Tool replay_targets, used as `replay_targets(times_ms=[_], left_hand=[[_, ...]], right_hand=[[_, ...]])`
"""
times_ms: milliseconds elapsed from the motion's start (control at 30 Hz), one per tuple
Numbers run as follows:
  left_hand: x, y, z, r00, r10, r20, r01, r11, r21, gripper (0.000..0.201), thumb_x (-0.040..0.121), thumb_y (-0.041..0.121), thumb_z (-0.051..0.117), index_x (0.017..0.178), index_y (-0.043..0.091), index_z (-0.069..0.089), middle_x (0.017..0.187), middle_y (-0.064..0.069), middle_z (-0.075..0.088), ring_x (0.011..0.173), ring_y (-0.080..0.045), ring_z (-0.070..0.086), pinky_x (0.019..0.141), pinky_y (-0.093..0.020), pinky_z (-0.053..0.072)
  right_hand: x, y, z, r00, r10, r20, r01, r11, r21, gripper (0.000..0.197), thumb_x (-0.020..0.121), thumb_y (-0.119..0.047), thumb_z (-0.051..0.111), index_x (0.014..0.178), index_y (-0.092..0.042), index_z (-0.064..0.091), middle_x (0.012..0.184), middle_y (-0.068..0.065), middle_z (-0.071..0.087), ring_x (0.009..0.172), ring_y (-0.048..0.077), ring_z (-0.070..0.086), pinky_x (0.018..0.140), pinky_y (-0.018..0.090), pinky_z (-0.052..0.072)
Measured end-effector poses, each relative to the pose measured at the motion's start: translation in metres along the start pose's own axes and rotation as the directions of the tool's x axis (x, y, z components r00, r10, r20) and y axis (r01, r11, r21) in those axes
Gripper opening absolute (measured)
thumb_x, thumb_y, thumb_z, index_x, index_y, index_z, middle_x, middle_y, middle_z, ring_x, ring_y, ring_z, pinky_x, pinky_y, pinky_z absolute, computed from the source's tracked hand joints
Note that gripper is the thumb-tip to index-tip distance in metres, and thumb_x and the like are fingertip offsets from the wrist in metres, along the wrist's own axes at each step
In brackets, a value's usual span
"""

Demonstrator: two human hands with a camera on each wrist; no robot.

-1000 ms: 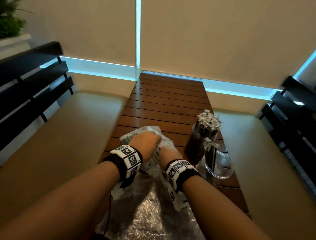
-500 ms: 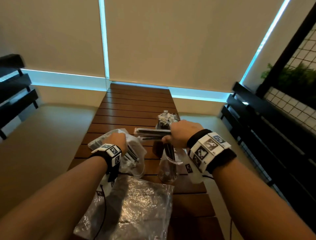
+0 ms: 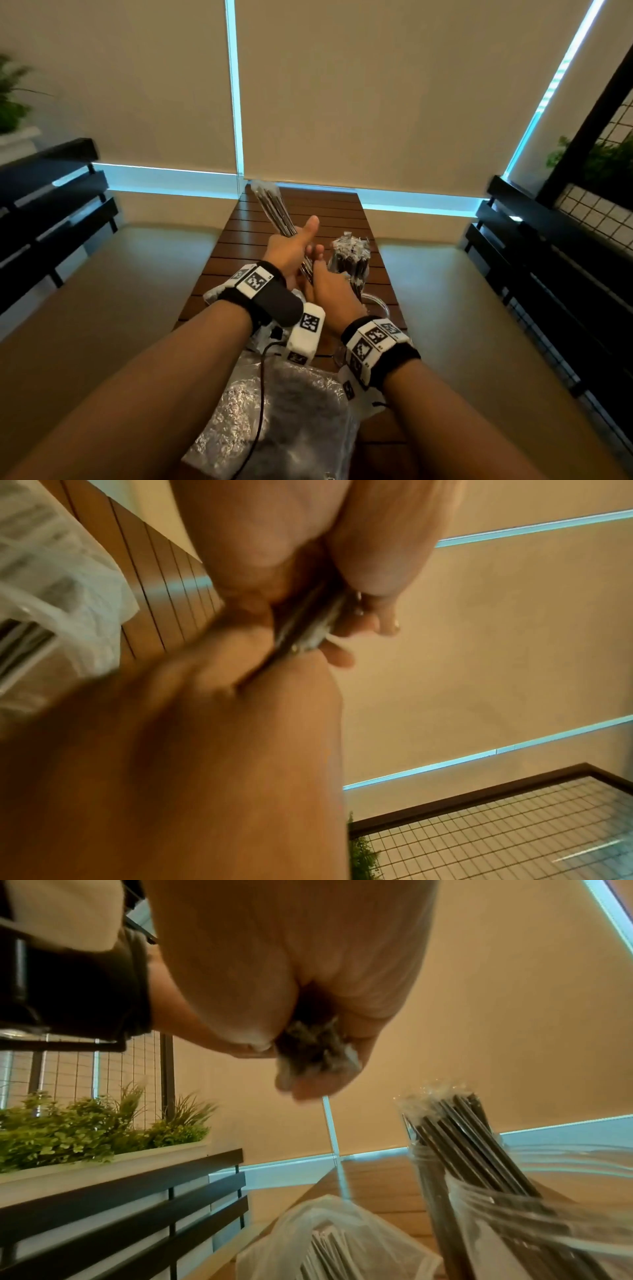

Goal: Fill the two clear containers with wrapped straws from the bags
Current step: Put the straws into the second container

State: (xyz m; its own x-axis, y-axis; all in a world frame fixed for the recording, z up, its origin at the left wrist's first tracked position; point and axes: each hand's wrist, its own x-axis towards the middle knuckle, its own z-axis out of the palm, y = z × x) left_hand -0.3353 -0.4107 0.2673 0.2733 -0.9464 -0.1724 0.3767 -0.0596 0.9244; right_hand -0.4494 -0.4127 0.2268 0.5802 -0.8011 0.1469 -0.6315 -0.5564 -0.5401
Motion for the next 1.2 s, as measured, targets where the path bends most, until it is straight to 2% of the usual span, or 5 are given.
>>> replay_targets(times_ms=[133,400,833,1000,1200], left_hand=[[0.004,0.007,-0.003,0.959,0.267,-0.091,-0.208,0.887,0.413,0.033,0.082,0.044,0.072,0.070,0.020,0.054,0.056,0.003,0.058,0.066,-0.021,0.061,0.078,-0.041,0.054],[-0.001,-0.011,-0.009,0.847,0.453,0.278,-0.418,0.246,0.874,0.035,0.089,0.024,0.067,0.061,0.027,0.045,0.058,0.011,0.049,0.059,-0.013,0.049,0.062,-0.028,0.043],[0.006,-0.019,-0.006,0.861,0.346,0.373,-0.448,0.168,0.878,0.027,0.087,0.044,0.067,0.075,0.020,0.060,0.063,0.010,0.055,0.063,-0.014,0.057,0.056,-0.024,0.038],[0.002,-0.025,0.019,0.863,0.384,0.329,-0.464,0.342,0.817,0.040,0.089,0.033,0.066,0.056,0.025,0.045,0.054,0.009,0.049,0.050,-0.008,0.046,0.050,-0.022,0.032],[0.010,-0.054,0.036,0.889,0.132,0.438,-0.458,0.277,0.845,0.051,0.067,0.049,0.081,0.102,0.024,0.052,0.095,0.006,0.061,0.083,-0.013,0.060,0.072,-0.034,0.053]], right_hand=[[0.004,0.003,-0.031,0.994,0.007,0.113,0.010,0.990,-0.143,0.040,0.084,-0.056,0.061,0.104,-0.021,0.057,0.096,-0.005,0.061,0.084,0.013,0.059,0.077,0.038,0.054],[0.015,-0.035,-0.113,0.856,0.075,-0.511,0.072,0.962,0.262,0.042,0.102,-0.051,0.028,0.101,-0.020,0.057,0.092,-0.001,0.062,0.084,0.015,0.058,0.073,0.034,0.046],[0.012,-0.004,-0.091,0.729,0.061,-0.681,-0.019,0.997,0.069,0.044,0.090,-0.031,0.065,0.052,-0.024,0.043,0.050,-0.009,0.045,0.048,0.005,0.043,0.057,0.006,0.033],[0.003,-0.005,-0.084,0.812,0.281,-0.512,0.177,0.717,0.674,0.027,0.077,-0.038,0.081,0.077,-0.019,0.061,0.071,-0.001,0.063,0.067,0.013,0.063,0.068,0.032,0.057],[0.005,0.018,-0.111,0.683,0.317,-0.658,-0.039,0.916,0.400,0.037,0.081,-0.042,0.061,0.061,-0.011,0.060,0.066,0.004,0.066,0.080,0.028,0.066,0.077,0.044,0.056]])
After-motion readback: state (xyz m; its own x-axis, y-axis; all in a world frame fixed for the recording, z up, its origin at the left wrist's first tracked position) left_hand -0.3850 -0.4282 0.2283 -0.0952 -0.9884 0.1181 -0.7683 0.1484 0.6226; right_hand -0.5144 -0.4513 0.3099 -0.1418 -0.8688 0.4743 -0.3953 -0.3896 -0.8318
